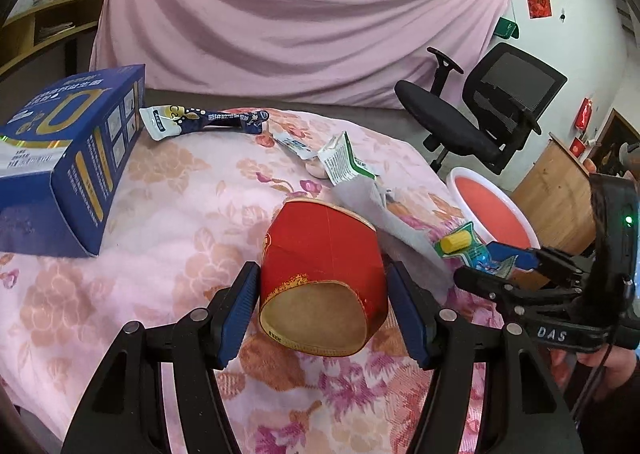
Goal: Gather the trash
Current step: 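Close the left tool on the red cup while the right tool grasps the yellow cylinder, then carry both items over the orange bucket and open both tools to drop them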
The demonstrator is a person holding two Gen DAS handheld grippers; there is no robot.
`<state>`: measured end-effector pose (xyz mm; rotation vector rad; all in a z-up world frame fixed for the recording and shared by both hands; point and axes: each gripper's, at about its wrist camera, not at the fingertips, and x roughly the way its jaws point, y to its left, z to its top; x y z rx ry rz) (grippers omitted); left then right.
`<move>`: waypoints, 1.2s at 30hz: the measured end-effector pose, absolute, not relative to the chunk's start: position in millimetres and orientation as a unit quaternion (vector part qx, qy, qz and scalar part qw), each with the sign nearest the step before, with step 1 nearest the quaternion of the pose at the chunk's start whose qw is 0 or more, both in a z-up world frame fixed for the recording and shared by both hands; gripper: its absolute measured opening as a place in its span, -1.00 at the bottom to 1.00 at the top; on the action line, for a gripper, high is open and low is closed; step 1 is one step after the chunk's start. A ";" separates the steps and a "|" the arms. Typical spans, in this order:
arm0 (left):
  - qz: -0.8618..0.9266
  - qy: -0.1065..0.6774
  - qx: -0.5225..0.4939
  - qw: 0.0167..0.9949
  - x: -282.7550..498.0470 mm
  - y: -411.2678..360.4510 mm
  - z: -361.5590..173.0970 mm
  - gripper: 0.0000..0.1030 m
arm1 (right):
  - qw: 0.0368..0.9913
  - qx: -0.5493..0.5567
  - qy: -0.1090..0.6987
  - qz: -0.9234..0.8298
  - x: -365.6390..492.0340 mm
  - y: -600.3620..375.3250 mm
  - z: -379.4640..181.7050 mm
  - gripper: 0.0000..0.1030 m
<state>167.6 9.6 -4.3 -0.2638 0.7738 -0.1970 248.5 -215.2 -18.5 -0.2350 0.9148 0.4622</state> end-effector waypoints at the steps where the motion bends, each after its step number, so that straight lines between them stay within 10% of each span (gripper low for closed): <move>1: -0.094 0.376 -0.127 0.913 166.6 8.8 -4.4 0.14 | 0.867 -0.096 0.436 0.222 247.8 -217.9 -19.4 0.74; 11: -0.077 0.383 -0.133 0.911 163.8 13.0 -8.6 0.14 | 0.890 -0.028 0.402 0.213 243.8 -226.7 -20.2 0.83; 21: -0.085 0.371 -0.134 0.915 164.1 11.9 -8.4 0.14 | 0.879 0.005 0.429 0.207 263.8 -228.9 -34.3 -0.01; 25: -0.086 0.347 -0.126 0.925 161.4 6.9 0.1 0.14 | 0.883 0.010 0.417 0.213 260.2 -231.2 -31.2 -0.01; 36: -0.134 0.183 -0.095 0.969 169.4 -42.5 69.5 0.14 | 0.966 0.001 0.172 0.193 205.2 -266.5 47.1 -0.01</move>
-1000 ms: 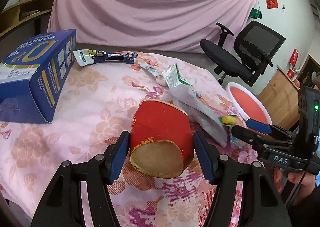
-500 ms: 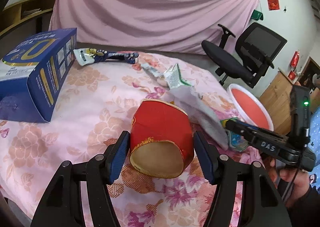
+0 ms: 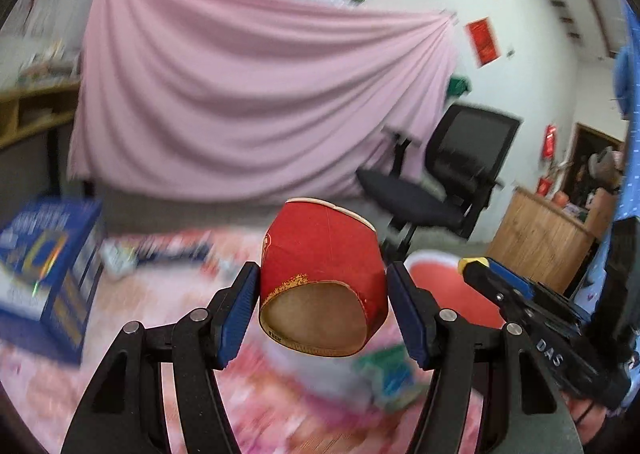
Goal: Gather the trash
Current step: 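Carry both items over the orange bucket and open both tools to drop them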
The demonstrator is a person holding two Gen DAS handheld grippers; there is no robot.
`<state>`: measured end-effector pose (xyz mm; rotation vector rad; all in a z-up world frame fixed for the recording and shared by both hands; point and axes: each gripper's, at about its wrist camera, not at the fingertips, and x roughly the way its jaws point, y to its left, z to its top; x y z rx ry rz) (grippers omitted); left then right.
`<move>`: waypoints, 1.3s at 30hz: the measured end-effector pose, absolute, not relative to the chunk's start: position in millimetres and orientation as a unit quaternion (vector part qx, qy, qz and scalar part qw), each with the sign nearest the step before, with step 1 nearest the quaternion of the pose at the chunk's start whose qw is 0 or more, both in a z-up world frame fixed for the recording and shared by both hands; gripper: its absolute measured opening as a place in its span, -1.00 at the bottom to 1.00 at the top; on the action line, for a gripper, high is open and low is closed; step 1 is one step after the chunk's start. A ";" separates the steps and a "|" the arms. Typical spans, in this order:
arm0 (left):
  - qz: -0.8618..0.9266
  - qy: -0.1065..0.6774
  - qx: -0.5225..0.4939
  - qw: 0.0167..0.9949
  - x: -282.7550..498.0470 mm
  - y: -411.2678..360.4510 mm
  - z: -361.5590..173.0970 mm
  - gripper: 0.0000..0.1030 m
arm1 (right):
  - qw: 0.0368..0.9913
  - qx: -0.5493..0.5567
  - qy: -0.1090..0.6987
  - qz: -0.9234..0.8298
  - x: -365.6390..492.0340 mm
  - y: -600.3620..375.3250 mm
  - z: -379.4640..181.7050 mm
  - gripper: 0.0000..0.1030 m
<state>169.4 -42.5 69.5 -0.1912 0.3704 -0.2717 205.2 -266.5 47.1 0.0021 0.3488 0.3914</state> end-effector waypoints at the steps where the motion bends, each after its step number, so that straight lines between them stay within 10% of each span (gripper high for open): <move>1: -0.143 0.164 -0.090 0.972 172.4 -50.6 77.0 0.14 | 0.970 0.001 0.155 0.187 203.3 -271.3 52.6 -0.01; 12: -0.262 0.073 -0.046 0.961 237.1 -173.5 106.1 0.14 | 0.999 0.014 0.003 0.049 210.1 -376.1 91.8 0.00; 39: -0.277 0.390 -0.034 0.878 361.8 -293.0 10.0 0.15 | 0.960 0.134 0.244 -0.021 291.1 -488.5 -13.3 0.01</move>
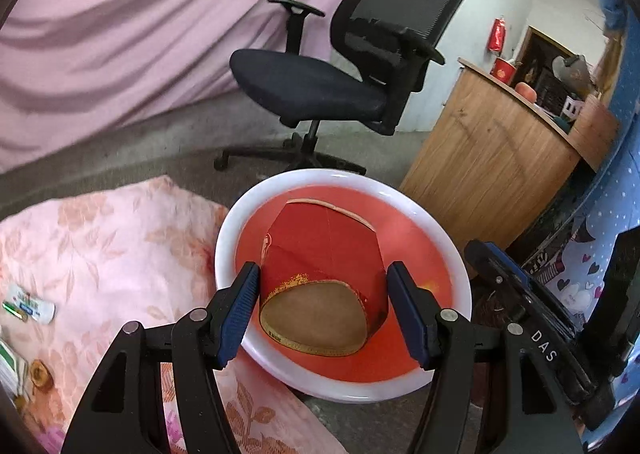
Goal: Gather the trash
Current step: 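Carry both items over the orange bucket and open both tools to drop them, then move the left tool to the grey mesh cloth while the right tool approaches the green packet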
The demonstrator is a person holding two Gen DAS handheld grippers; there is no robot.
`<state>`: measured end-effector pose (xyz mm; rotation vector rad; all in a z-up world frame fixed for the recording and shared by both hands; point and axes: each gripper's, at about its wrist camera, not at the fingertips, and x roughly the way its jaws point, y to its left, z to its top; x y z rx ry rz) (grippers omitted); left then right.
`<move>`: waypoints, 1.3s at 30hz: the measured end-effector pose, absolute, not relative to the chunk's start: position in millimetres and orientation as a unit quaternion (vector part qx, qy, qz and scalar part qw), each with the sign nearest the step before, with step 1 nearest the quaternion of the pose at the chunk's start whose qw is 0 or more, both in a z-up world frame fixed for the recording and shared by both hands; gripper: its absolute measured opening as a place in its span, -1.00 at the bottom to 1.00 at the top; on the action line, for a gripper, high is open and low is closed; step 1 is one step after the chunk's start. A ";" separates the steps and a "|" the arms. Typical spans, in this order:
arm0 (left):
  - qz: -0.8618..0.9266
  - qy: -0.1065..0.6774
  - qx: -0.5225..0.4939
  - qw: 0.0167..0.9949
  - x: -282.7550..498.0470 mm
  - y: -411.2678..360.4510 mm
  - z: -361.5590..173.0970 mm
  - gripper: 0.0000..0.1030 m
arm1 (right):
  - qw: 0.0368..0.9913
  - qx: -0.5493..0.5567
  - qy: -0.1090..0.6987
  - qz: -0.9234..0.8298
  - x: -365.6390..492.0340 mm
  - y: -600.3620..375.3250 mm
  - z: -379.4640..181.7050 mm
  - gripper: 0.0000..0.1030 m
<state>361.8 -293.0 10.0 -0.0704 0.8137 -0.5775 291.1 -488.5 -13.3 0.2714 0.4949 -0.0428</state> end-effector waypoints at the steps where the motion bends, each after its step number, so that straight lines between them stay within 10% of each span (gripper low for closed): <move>1: -0.276 0.395 -0.037 0.875 363.2 -291.2 9.4 0.15 | 0.960 0.134 0.246 -0.022 295.0 -491.3 -12.9 0.01; 8: -0.265 0.411 -0.048 0.871 366.8 -280.4 14.9 0.19 | 0.956 0.140 0.254 -0.028 297.0 -495.0 -14.4 0.10; 22: -0.229 0.300 -0.077 0.923 310.7 -214.7 67.9 0.59 | 0.972 0.138 0.189 -0.023 276.9 -478.8 20.2 1.00; 39: -0.072 0.107 -0.066 0.989 188.8 -88.3 90.8 0.98 | 0.990 0.112 0.025 0.087 209.6 -391.2 60.8 1.00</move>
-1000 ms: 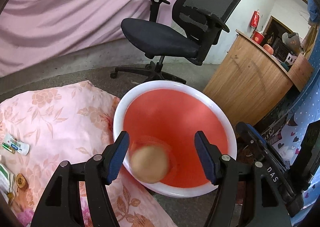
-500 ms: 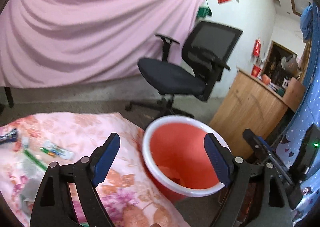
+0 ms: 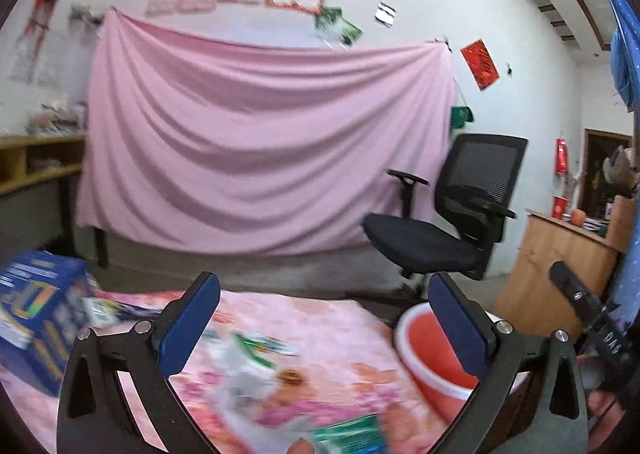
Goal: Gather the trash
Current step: 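Move the left tool to the grey mesh cloth while the right tool approaches the green packet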
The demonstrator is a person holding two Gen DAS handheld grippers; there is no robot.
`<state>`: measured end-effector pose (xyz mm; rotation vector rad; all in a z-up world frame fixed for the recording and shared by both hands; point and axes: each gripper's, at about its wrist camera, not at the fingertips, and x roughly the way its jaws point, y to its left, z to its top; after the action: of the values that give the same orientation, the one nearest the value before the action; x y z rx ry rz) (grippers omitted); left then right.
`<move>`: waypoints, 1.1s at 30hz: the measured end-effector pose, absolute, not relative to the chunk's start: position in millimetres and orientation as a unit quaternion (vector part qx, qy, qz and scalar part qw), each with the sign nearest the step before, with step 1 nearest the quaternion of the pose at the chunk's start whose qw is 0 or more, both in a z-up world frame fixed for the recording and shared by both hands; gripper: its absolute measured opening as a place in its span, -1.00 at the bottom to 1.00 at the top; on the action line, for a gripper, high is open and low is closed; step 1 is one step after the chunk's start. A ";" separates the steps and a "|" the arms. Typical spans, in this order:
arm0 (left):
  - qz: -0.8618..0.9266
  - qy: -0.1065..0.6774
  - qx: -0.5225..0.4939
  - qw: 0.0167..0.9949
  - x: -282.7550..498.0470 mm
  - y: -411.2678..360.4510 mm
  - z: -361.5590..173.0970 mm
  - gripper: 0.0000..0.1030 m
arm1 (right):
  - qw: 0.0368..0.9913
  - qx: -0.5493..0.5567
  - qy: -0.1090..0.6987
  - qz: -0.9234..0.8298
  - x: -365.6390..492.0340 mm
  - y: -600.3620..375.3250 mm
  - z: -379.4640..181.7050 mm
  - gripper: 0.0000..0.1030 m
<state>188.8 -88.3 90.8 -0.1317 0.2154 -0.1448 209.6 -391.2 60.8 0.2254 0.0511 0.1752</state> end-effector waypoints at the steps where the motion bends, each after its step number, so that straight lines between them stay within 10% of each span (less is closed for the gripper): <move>1: -0.064 0.102 -0.064 0.991 182.2 -81.0 90.2 0.98 | 0.989 0.109 0.022 0.095 206.0 -384.5 62.2 1.00; 13: 0.002 0.095 -0.050 0.994 138.3 -24.7 57.1 0.98 | 0.986 0.020 0.032 0.163 185.7 -311.9 55.3 1.00; 33: -0.032 0.317 -0.108 0.942 192.1 -11.2 2.3 0.93 | 0.904 -0.055 0.351 0.237 251.1 -256.4 -27.9 1.00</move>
<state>192.1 -11.2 2.3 -0.2204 0.6462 -0.0655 251.1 -256.4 -27.9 -0.1145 0.7249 0.4894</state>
